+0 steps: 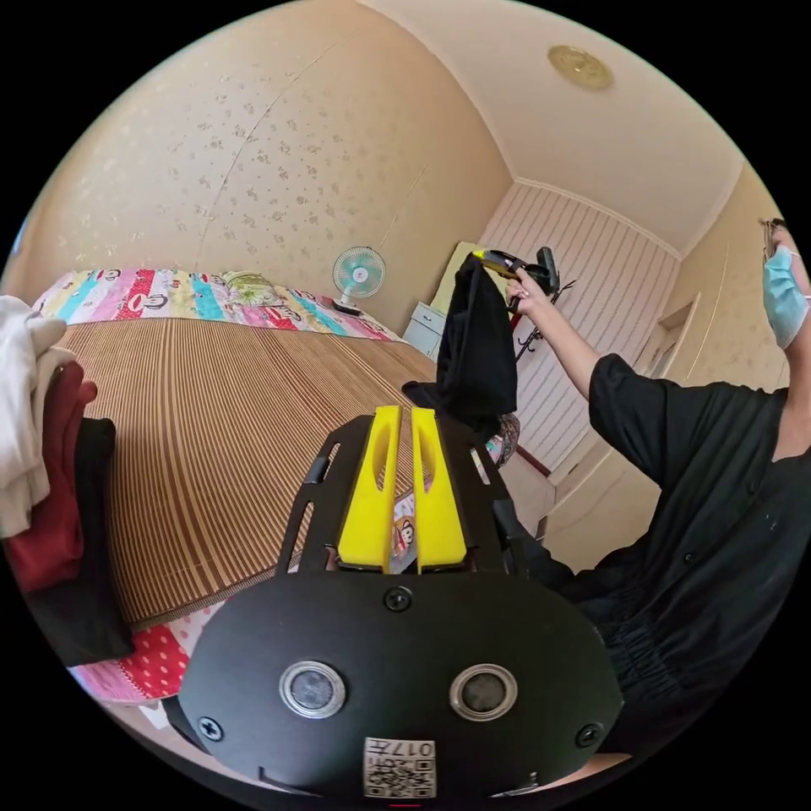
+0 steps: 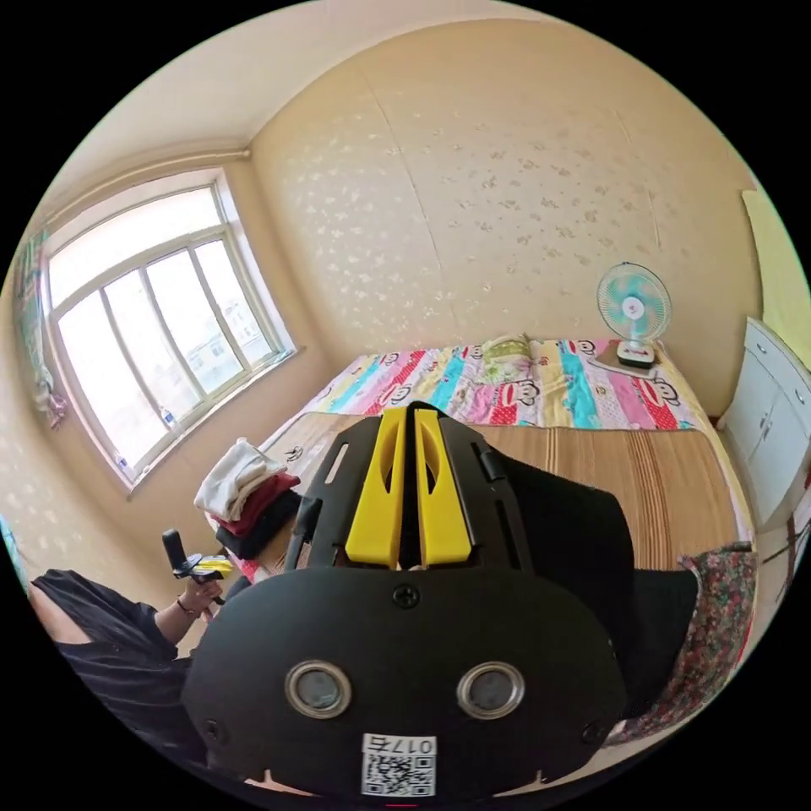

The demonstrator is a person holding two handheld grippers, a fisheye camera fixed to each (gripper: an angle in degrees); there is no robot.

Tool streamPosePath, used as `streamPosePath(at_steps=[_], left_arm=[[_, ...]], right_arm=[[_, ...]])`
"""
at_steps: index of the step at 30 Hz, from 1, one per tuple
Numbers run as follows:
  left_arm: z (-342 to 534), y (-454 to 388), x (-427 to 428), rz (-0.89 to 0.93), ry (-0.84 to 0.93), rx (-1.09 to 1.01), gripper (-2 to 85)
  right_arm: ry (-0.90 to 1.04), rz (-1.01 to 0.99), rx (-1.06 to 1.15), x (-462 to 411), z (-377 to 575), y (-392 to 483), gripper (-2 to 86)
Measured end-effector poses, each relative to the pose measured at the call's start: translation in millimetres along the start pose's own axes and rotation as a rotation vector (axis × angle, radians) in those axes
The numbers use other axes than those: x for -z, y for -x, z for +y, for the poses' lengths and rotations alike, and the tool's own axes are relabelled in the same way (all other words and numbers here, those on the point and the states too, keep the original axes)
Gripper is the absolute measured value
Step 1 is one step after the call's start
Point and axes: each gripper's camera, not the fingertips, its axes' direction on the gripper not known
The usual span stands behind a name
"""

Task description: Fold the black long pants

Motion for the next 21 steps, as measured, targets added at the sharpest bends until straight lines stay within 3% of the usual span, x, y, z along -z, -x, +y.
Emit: streamPosePath(at_steps=[4,9,11,14,16,21], left_arm=[[34.0,10.3,-23.5,0.003,0.045,0.088,-0.4],[56.2,5.4,-63.2,0.092,0.073,0.146,-0.6],[57.8,-3.1,-72.9,0.076,0.093,0.125,-0.2],[60.7,-14.0,-85.9,0.006,0.151,0.074,1.2],[66.0,-16.5,-101.6,-0.047,0.217,0.036,3.8],[67.9,-16.2,-139.9,-0.028,0.218,-0.001,3.5]], right_arm=[[0.119,-0.106,-0.066,-101.0,32.2,6.1,2.3],[0.498,0.009,-0.076,-274.3,151.2,0.4,3.6],[0.504,-0.048,-0.100,-287.1,182.9,-4.9,4.5],[0.338,-0.207,-0.159,-242.2,215.6,-13.4,7.3],[0.220,-0.161,-0.164,-193.3,232.3,-19.6,8.7],[0.039,0.331,-0.416,-45.2,308.6,-109.5,11.7]])
